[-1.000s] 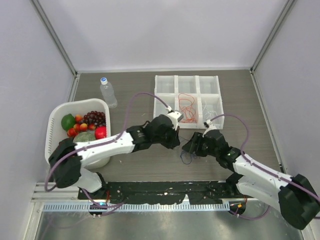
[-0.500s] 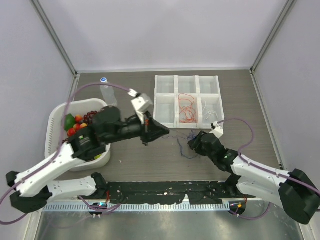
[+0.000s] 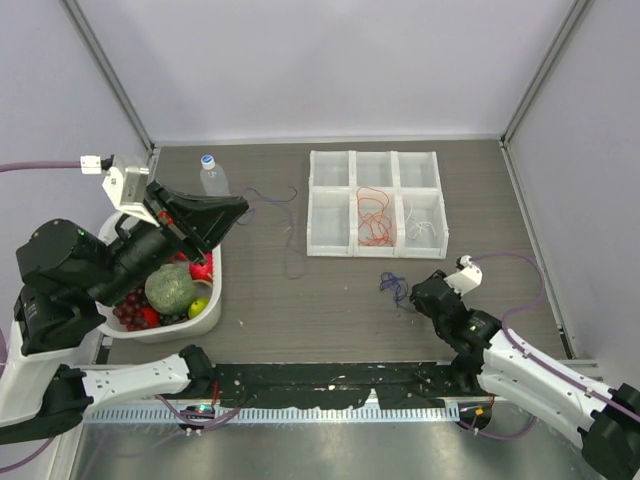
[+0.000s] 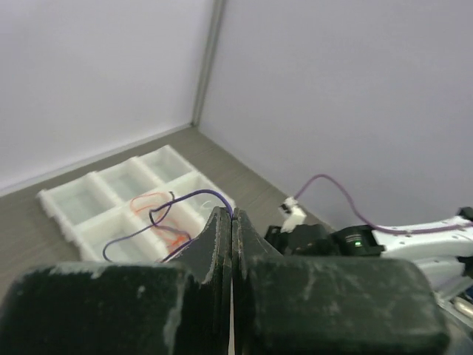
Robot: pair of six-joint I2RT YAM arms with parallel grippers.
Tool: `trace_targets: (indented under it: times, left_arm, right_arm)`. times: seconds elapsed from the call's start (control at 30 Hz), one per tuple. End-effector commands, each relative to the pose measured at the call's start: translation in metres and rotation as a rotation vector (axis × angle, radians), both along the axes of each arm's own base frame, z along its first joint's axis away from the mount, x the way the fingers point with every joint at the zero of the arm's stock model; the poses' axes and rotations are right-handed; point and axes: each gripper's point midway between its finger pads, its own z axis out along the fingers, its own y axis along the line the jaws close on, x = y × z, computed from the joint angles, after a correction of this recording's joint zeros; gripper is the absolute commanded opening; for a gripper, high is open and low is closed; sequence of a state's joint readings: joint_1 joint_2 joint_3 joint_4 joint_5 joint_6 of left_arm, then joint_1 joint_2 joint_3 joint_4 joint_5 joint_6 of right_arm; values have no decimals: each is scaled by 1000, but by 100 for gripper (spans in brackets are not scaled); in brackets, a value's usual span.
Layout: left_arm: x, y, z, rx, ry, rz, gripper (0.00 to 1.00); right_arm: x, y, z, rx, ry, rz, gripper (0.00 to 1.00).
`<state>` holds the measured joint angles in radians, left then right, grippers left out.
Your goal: Untangle the cables
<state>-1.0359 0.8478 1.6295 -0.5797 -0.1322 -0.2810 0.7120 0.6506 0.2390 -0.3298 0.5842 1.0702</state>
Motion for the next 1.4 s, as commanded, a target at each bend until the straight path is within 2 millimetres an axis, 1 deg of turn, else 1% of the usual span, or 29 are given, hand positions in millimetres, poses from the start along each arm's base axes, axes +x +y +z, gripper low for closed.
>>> trace_targets:
  times: [0.0, 0.03, 0.1, 0.17, 0.23, 0.33, 0.4, 0.43, 0.47, 0.5, 0.53, 0.57, 0.6, 0.67, 0.73, 0.83, 0.87, 0.93, 1.03, 1.07, 1.1, 1.13, 1.17, 1.2, 1.23, 1.27, 1.3, 1.33, 1.37]
  left_arm:
    - [33, 24, -37, 112, 87, 235, 0]
    - [32, 29, -36, 98, 83, 247, 0]
    - [29, 32, -35, 67, 84, 241, 0]
    - [26, 25, -44, 64, 104, 205, 0]
    - [27, 14, -61, 84, 141, 181, 0]
    - [32, -5, -93, 121, 200, 160, 0]
    - [34, -17, -111, 146, 227, 138, 0]
    - [36, -22, -120, 164, 239, 133, 0]
    - [38, -26, -131, 186, 257, 135, 0]
    - [40, -29, -140, 198, 275, 140, 0]
    - [42, -33, -150, 214, 291, 142, 0]
    - [43, -37, -160, 228, 311, 141, 0]
    - [44, -40, -169, 236, 329, 140, 0]
    - [45, -47, -189, 253, 377, 136, 0]
    - [45, -54, -217, 273, 439, 136, 0]
    - [44, -66, -258, 268, 524, 119, 0]
    - [43, -69, -278, 284, 552, 115, 0]
    - [43, -74, -308, 305, 606, 120, 0]
    - [44, -83, -339, 363, 664, 113, 0]
    - [44, -86, -349, 388, 679, 107, 0]
    - [44, -90, -359, 413, 698, 102, 0]
    - [44, -94, -367, 429, 711, 94, 0]
    - [44, -97, -374, 437, 724, 88, 0]
    - [44, -100, -379, 440, 737, 79, 0]
    - [44, -104, -383, 440, 746, 68, 2]
    - [43, -107, -386, 442, 754, 54, 4]
    - [43, -108, -388, 445, 758, 48, 10]
    - [43, -109, -391, 448, 759, 45, 15]
    - [44, -109, -391, 449, 756, 45, 23]
  right_arm:
    - [2, -36, 24, -86, -37, -164, 33]
    - [2, -40, 28, -94, -50, -180, 33]
    - [4, -39, 36, -100, -70, -164, 34]
    - [6, -31, 45, -107, -85, -100, 35]
    - [6, -22, 55, -119, -88, -16, 39]
    - [6, -6, 79, -120, -115, 101, 48]
    - [6, 3, 88, -130, -122, 174, 51]
    - [4, 11, 93, -121, -121, 223, 52]
    - [0, 23, 94, -97, -114, 299, 54]
    - [-1, 34, 100, -81, -134, 360, 55]
    - [-8, 50, 102, -40, -130, 451, 56]
    - [-8, 60, 107, -19, -158, 498, 57]
    - [-14, 71, 109, 15, -160, 564, 57]
    - [-17, 81, 113, 47, -189, 614, 59]
    - [-20, 91, 116, 95, -223, 648, 61]
    - [-23, 109, 115, 166, -256, 704, 62]
    - [-30, 120, 114, 201, -249, 755, 62]
    - [-32, 128, 106, 203, -229, 779, 62]
    - [-30, 134, 91, 165, -201, 767, 63]
    - [-32, 140, 88, 165, -196, 781, 63]
    - [-33, 141, 80, 149, -171, 782, 63]
    - [-35, 149, 84, 162, -190, 799, 63]
    - [-34, 151, 78, 149, -175, 797, 63]
    - [-35, 156, 80, 150, -176, 804, 64]
    - [-34, 158, 72, 134, -157, 795, 64]
    - [-35, 163, 74, 131, -160, 801, 64]
    - [-33, 165, 66, 111, -142, 790, 64]
    - [-28, 165, 68, 102, -154, 764, 64]
    - [-29, 168, 60, 85, -133, 765, 65]
